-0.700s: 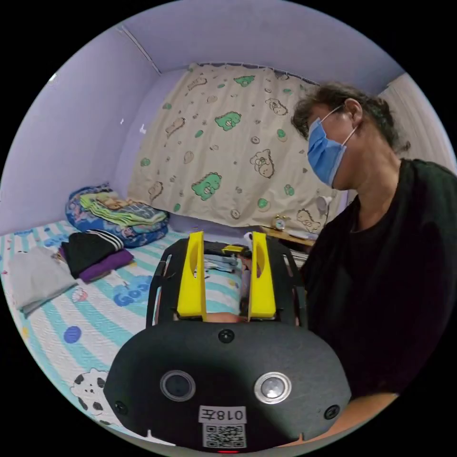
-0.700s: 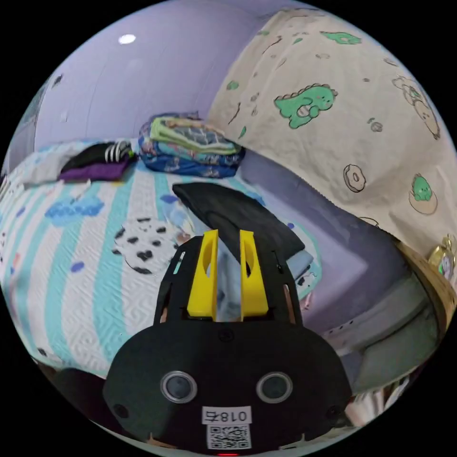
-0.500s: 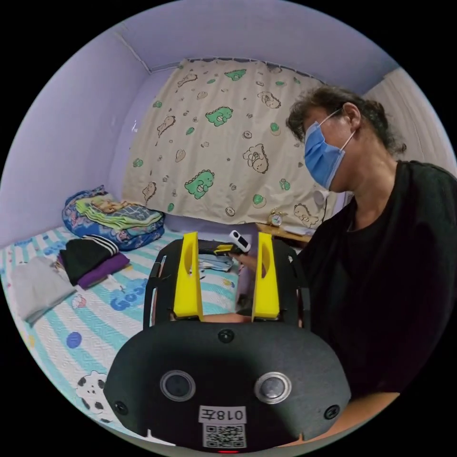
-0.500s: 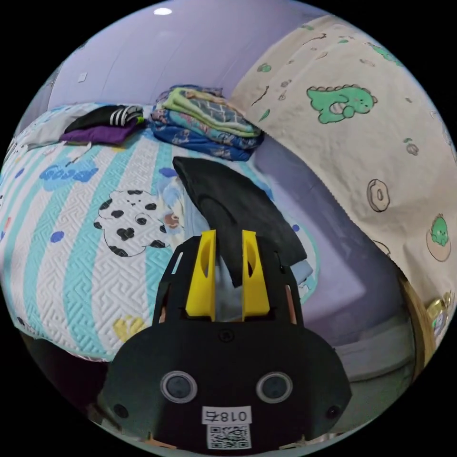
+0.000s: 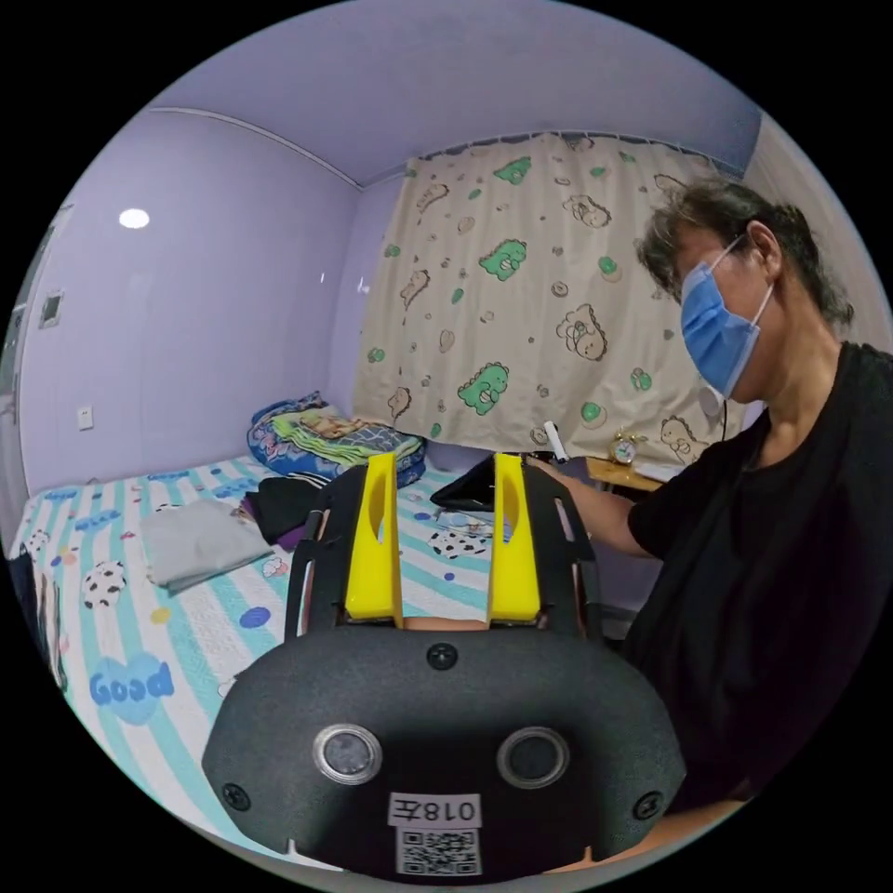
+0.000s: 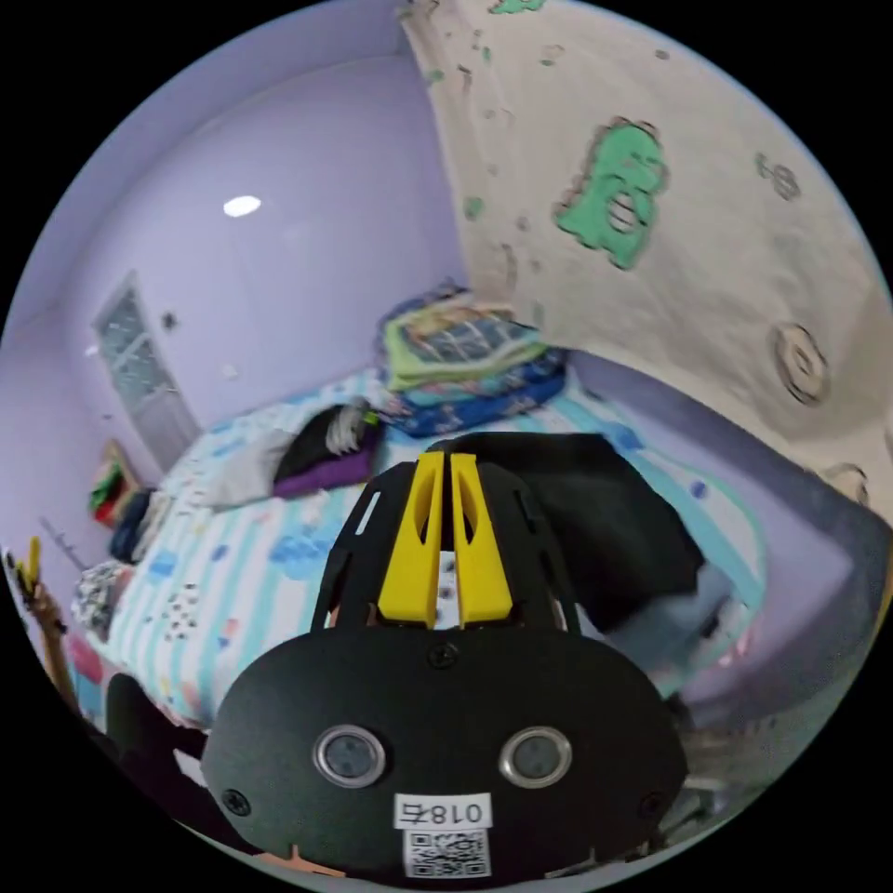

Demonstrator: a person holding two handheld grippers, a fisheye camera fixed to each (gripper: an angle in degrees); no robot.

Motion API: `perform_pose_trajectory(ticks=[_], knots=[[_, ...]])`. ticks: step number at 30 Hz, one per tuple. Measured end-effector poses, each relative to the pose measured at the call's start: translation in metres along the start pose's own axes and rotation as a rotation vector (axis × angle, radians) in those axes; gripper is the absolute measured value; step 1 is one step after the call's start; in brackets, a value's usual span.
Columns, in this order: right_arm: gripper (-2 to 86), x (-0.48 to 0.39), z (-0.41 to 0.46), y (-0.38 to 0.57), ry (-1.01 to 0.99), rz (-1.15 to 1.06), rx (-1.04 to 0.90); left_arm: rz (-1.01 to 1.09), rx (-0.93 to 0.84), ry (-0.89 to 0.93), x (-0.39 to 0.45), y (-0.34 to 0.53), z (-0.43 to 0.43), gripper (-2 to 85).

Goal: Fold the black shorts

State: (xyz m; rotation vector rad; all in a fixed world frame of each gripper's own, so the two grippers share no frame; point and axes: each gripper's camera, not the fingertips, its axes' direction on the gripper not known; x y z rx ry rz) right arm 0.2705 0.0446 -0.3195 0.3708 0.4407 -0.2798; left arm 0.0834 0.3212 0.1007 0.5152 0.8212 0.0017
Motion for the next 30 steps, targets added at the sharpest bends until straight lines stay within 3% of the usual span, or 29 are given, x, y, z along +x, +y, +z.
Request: perform_pose_trajectory(ticks=[4, 10, 15, 21, 27, 30], knots=[[-0.9, -0.087, -0.025, -0.041, -0.277, -0.191, 0.043, -0.105, 0.086, 0.077, -0.005, 0.029, -0.058, 16.2], [-0.8, -0.199, -0.079, -0.08, -0.731, -0.247, 0.221, -0.128, 0.121, -0.121, 0.028, 0.074, -0.151, 15.8], [-0.8, -0.278, -0.117, -0.101, -0.951, -0.23, 0.32, -0.12, 0.071, -0.31, 0.069, 0.112, -0.209, 15.8], [-0.7, -0.299, -0.075, -0.101, -1.024, 0.009, 0.28, -0.22, 0.012, -0.446, 0.081, 0.167, -0.24, 15.8], [0.9, -0.253, 0.03, -0.025, -1.057, 0.074, -0.008, -0.383, 0.002, -0.537, 0.075, 0.241, -0.258, 15.8], [3.0, -0.213, 0.072, 0.053, -0.956, 0.069, -0.167, -0.464, 0.011, -0.576, 0.068, 0.279, -0.268, 15.7]])
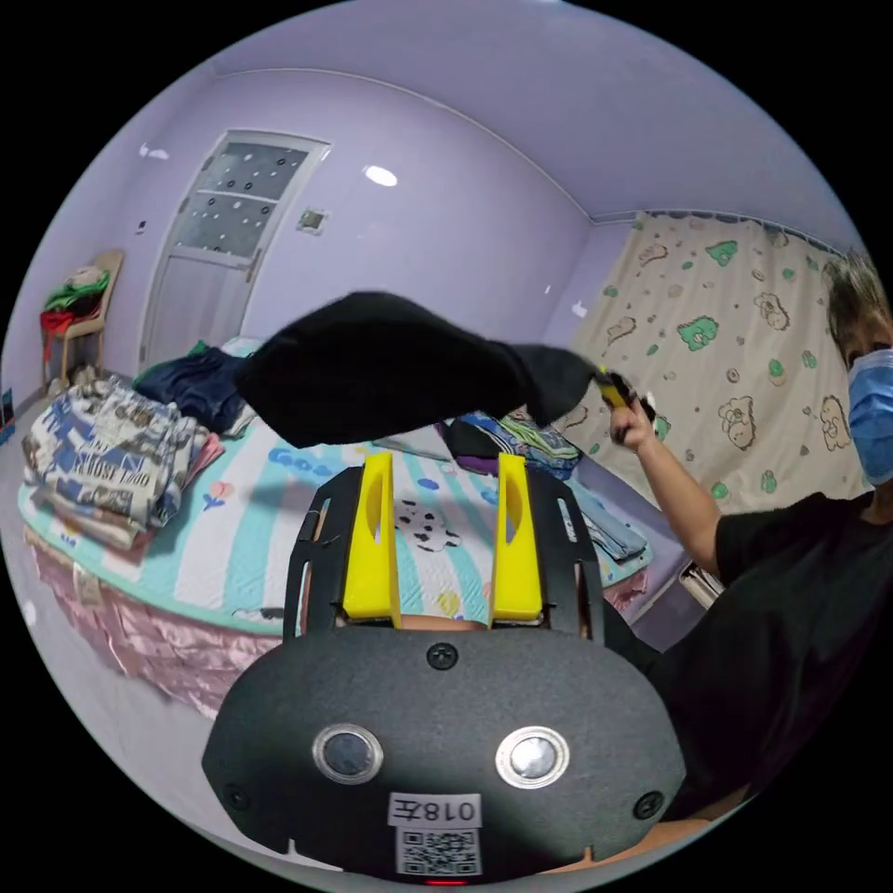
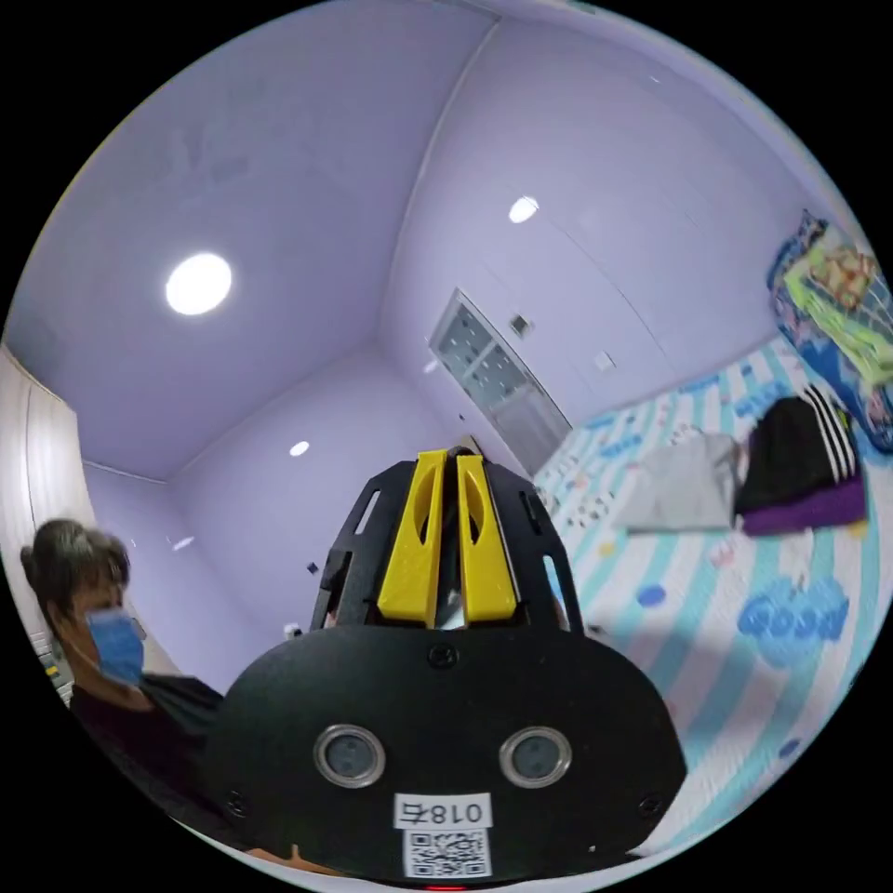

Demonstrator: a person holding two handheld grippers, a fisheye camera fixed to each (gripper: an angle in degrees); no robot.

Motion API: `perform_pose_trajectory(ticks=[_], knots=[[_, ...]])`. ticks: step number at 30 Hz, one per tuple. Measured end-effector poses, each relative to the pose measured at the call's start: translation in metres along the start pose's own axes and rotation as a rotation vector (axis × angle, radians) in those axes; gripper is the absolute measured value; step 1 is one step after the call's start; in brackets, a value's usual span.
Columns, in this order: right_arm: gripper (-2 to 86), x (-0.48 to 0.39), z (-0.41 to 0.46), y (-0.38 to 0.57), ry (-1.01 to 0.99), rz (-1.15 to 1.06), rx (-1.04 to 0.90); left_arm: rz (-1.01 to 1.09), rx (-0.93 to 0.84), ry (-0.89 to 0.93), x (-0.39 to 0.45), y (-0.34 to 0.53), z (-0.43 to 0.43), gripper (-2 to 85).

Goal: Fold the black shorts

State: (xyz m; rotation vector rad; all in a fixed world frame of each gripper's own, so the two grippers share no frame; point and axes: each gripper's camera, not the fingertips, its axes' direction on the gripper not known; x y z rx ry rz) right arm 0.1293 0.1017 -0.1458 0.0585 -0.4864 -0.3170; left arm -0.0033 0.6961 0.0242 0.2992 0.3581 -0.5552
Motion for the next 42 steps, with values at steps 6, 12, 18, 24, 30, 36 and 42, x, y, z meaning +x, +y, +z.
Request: perform_pose_trajectory(ticks=[6, 12, 18, 24, 30, 36, 42], knots=[[9.2, 0.111, -0.011, 0.136, 0.29, 0.386, -0.192, -0.123, -0.058, -0.039, -0.046, 0.034, 0.044, 15.8], [10.3, 0.103, -0.007, 0.161, 0.456, 0.368, -0.135, -0.115, -0.171, -0.028, -0.071, 0.022, 0.154, 15.9], [12.6, 0.085, 0.142, 0.124, 0.539, 0.078, -0.424, -0.145, -0.226, -0.044, -0.106, -0.022, 0.295, 16.8], [13.5, 0.097, 0.296, 0.076, 0.622, -0.181, -0.549, -0.062, -0.362, -0.089, -0.097, -0.079, 0.444, 17.9], [13.2, 0.158, 0.405, 0.057, 0.794, -0.151, -0.788, -0.004, -0.656, -0.273, -0.073, -0.064, 0.561, 10.4], [5.0, 0.138, 0.341, 0.063, 0.787, -0.145, -0.602, 0.052, -0.462, -0.184, -0.038, -0.033, 0.492, -0.8], [5.3, 0.13, 0.138, 0.101, 0.821, 0.188, -0.163, -0.005, -0.375, -0.056, -0.018, 0.044, 0.394, -0.7]])
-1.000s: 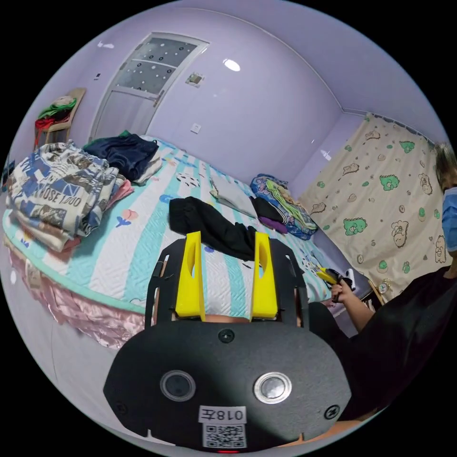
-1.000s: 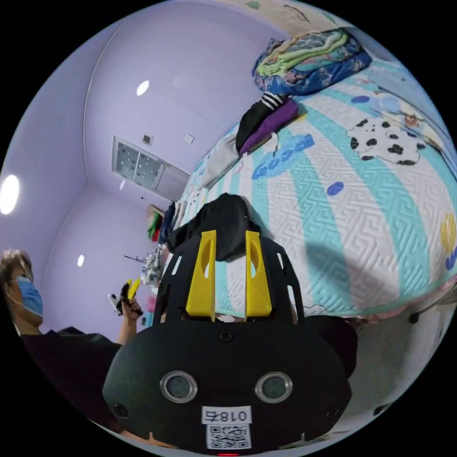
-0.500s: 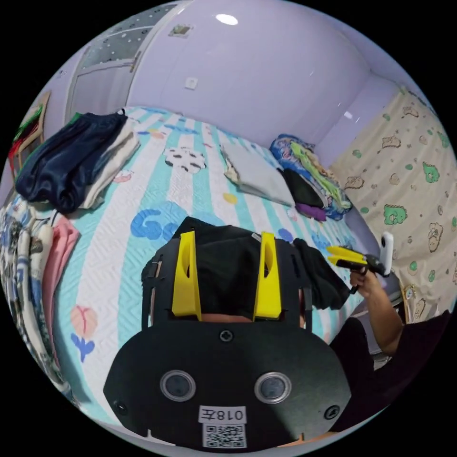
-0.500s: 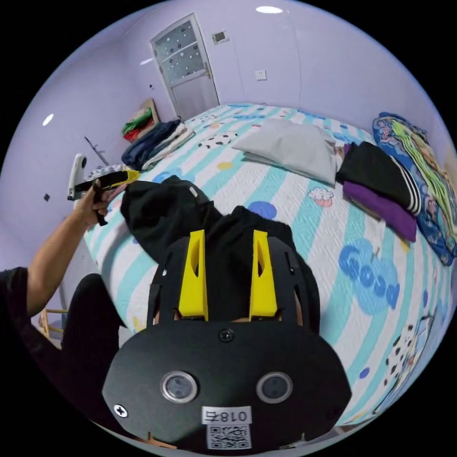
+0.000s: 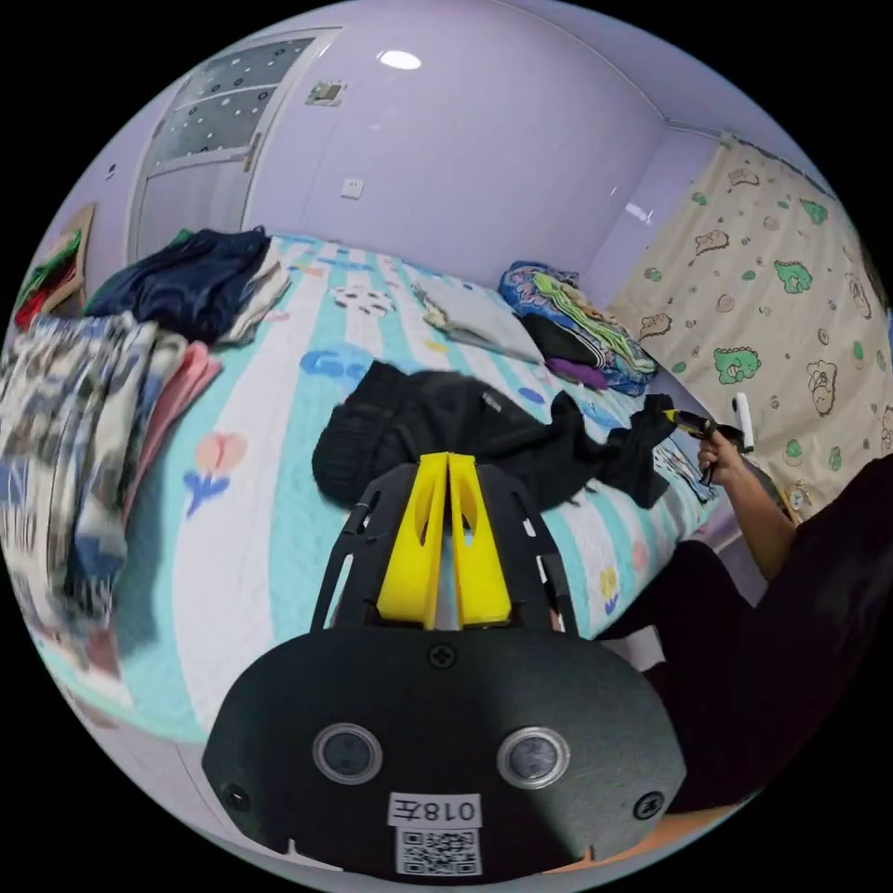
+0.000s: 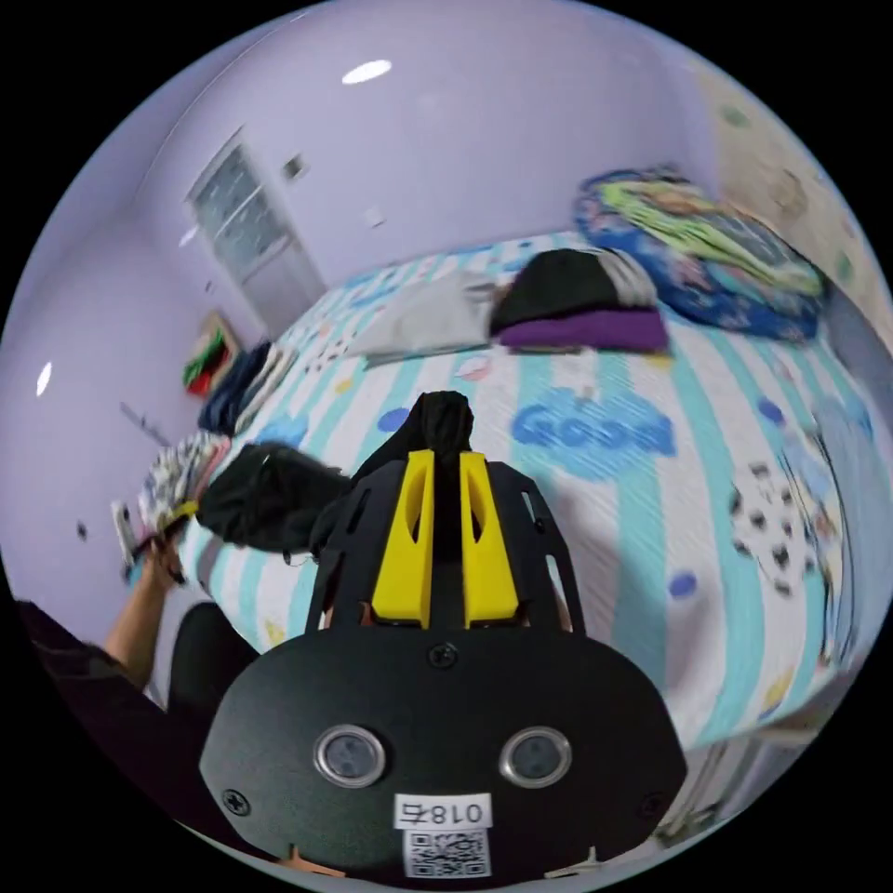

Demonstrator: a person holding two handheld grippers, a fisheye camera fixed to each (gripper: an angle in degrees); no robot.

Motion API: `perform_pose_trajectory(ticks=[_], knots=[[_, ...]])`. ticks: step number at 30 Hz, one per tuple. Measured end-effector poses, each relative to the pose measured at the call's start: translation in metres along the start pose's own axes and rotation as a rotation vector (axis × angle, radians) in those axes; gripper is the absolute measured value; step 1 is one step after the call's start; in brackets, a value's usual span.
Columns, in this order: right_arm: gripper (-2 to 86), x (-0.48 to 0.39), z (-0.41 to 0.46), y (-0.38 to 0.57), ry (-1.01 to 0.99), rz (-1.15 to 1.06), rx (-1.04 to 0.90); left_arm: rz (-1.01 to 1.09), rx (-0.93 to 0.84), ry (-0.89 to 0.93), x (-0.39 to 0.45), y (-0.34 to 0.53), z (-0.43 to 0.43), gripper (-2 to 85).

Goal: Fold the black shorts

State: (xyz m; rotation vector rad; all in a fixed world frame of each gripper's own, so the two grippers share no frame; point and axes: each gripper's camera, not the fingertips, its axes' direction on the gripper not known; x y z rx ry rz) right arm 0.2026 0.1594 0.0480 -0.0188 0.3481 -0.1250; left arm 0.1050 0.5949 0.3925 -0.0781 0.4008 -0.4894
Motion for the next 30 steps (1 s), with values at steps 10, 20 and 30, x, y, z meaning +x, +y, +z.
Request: perform_pose_trajectory(ticks=[10, 20, 30], knots=[[9.5, 0.108, -0.07, 0.103, 0.284, 0.281, -0.003, -0.049, 0.066, -0.006, 0.044, -0.024, -0.008, 12.8], [8.7, 0.063, -0.027, 0.075, 0.309, 0.044, 0.02, -0.125, -0.349, -0.243, 0.107, -0.202, 0.22, 17.6], [7.6, 0.076, -0.005, 0.081, 0.321, -0.035, -0.04, -0.011, -0.339, -0.575, 0.15, -0.134, 0.253, -0.3]])
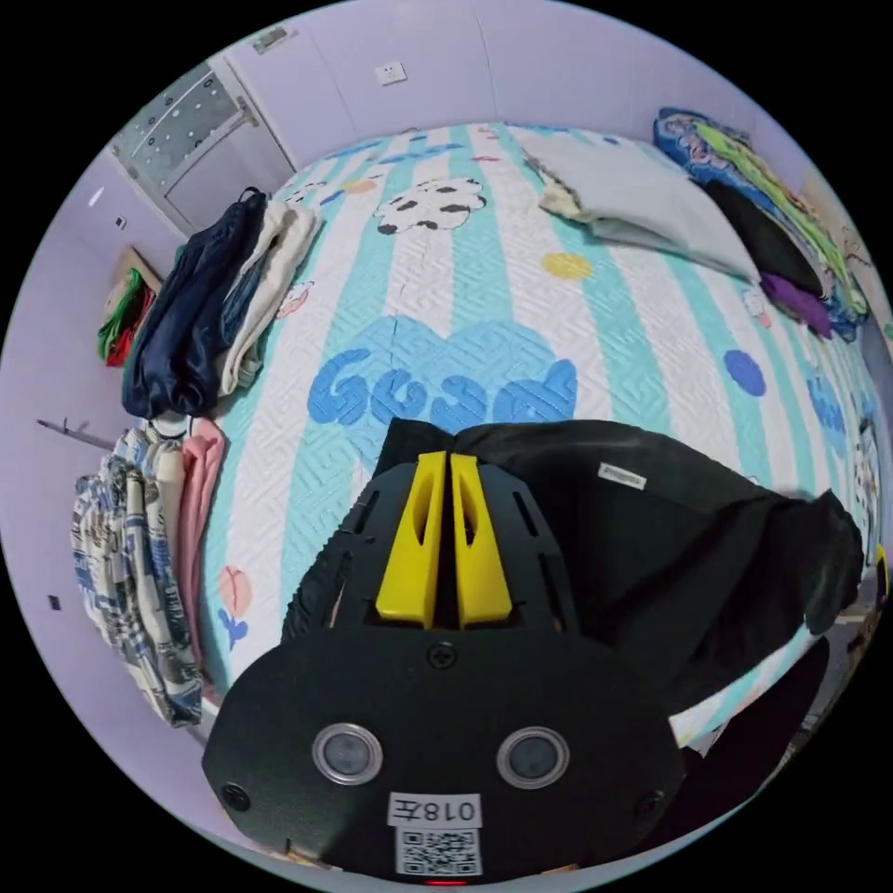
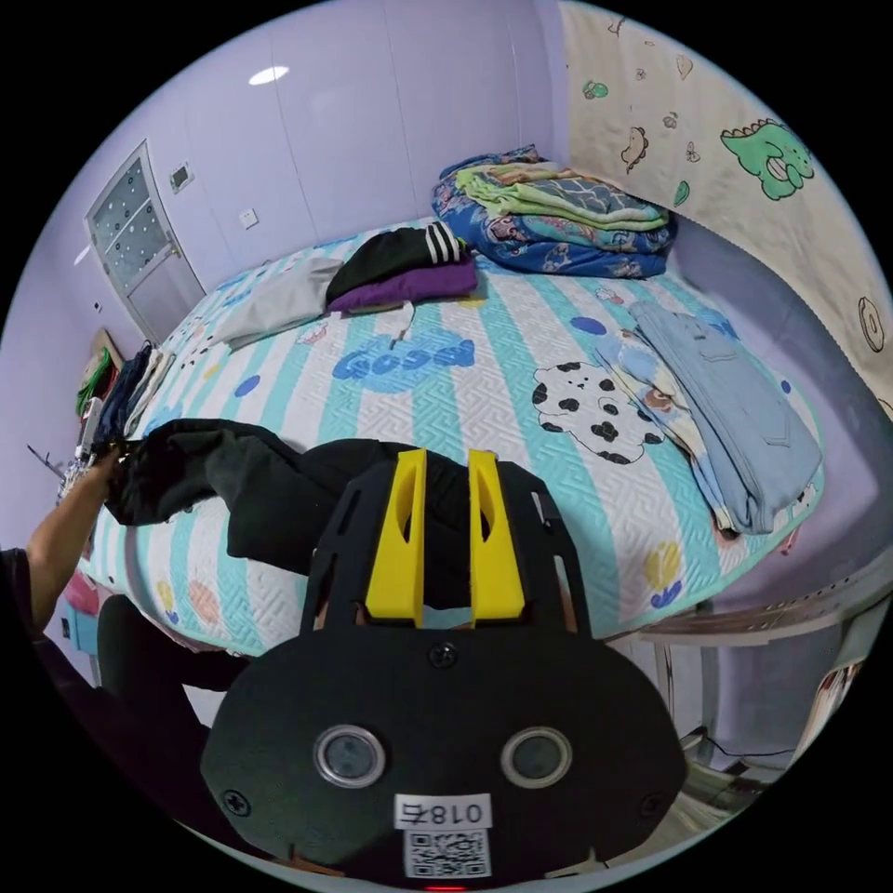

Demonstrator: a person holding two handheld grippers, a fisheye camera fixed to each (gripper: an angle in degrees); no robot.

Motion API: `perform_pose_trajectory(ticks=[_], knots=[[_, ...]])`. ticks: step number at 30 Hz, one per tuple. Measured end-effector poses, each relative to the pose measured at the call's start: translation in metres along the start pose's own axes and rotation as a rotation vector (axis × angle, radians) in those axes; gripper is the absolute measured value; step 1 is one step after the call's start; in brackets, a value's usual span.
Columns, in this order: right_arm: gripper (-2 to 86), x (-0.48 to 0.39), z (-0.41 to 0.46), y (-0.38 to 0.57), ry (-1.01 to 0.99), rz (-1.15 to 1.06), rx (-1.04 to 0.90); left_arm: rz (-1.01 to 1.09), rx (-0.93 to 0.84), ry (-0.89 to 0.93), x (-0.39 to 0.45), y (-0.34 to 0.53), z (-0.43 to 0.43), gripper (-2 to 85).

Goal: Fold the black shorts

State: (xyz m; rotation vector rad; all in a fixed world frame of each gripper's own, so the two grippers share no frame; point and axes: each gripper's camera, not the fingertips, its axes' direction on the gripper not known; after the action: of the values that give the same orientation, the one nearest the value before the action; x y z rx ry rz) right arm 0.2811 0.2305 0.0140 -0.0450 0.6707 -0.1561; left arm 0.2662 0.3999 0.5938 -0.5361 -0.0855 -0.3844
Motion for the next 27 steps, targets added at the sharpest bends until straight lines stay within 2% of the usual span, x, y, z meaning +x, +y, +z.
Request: perform_pose_trajectory(ticks=[1, 6, 8, 11, 17, 21, 27], knots=[[7.7, 0.001, 0.002, 0.002, -0.017, -0.022, -0.003, -0.013, 0.028, 0.022, -0.004, 0.011, -0.003, -0.5], [9.0, -0.004, 0.01, 0.001, -0.039, -0.185, -0.039, -0.061, 0.464, 0.243, -0.045, 0.136, -0.068, -0.9], [9.7, -0.006, 0.016, -0.004, -0.028, -0.242, -0.059, -0.065, 0.579, 0.311, -0.061, 0.184, -0.09, -1.0], [10.7, -0.01, 0.032, -0.017, -0.062, -0.34, -0.151, -0.084, 0.694, 0.4, -0.091, 0.262, -0.114, -1.0], [10.2, 0.0, 0.065, -0.005, 0.082, -0.444, -0.368, -0.235, 0.83, 0.528, -0.158, 0.413, -0.119, -1.0], [5.3, 0.031, 0.038, 0.032, 0.126, -0.339, -0.271, -0.41, 0.839, 0.529, -0.201, 0.497, -0.092, -1.0], [1.9, 0.113, -0.016, 0.079, -0.111, 0.019, -0.063, -0.545, 0.845, 0.567, -0.238, 0.569, -0.05, -1.0]])
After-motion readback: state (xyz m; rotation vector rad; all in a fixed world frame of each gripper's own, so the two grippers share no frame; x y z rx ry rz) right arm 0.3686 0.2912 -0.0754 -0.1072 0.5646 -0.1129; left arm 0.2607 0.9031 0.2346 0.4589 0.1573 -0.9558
